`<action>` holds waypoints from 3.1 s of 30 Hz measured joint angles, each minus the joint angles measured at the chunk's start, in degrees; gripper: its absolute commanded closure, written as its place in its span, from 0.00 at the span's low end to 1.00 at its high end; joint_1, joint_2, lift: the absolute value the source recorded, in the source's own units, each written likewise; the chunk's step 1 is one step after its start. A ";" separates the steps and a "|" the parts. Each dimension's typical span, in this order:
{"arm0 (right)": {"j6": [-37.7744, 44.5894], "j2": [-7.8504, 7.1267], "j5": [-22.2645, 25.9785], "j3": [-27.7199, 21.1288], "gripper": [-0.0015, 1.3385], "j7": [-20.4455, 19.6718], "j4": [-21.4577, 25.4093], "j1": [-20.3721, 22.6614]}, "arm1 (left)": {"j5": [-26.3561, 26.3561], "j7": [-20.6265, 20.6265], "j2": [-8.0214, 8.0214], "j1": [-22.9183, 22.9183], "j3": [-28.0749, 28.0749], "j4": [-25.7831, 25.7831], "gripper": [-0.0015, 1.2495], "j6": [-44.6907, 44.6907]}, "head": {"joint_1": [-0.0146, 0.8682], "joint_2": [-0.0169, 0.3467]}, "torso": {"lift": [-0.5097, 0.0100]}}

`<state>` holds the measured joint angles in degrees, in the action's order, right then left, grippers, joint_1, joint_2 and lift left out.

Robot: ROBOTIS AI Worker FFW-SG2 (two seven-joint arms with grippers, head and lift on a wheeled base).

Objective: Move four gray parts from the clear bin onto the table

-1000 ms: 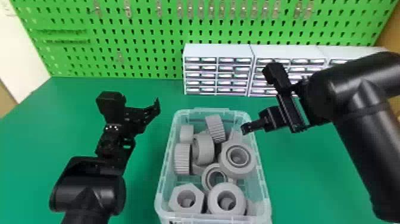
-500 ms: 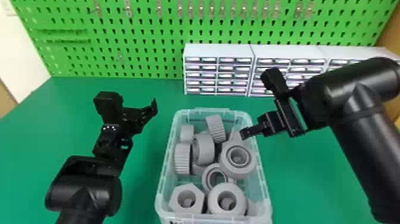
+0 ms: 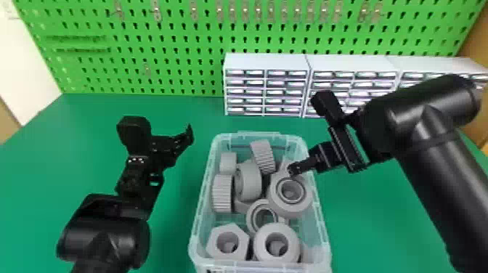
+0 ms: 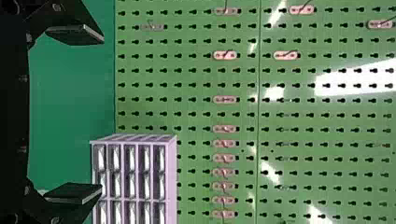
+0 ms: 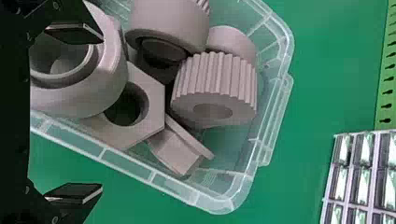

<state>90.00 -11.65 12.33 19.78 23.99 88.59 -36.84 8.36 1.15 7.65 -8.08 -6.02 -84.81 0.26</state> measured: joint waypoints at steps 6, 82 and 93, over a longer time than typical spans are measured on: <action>0.00 -0.04 -0.43 0.84 0.13 0.00 -1.21 -0.54 | 0.49 0.12 0.00 0.04 0.14 0.00 0.13 0.00 | 0.80 0.24 | 0.88; -0.70 -1.03 2.03 19.32 0.13 5.29 -7.28 -8.08 | 1.89 0.43 0.00 -1.73 -0.37 0.26 0.13 -0.09 | 0.80 0.24 | 0.88; -0.61 -1.28 -8.02 18.49 0.14 14.54 -7.31 -8.49 | 2.02 0.53 0.00 -2.00 -0.73 0.42 0.13 -0.10 | 0.80 0.24 | 0.88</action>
<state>89.39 -12.93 4.31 38.27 38.53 81.29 -45.33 10.38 1.68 7.65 -10.08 -6.75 -84.39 0.17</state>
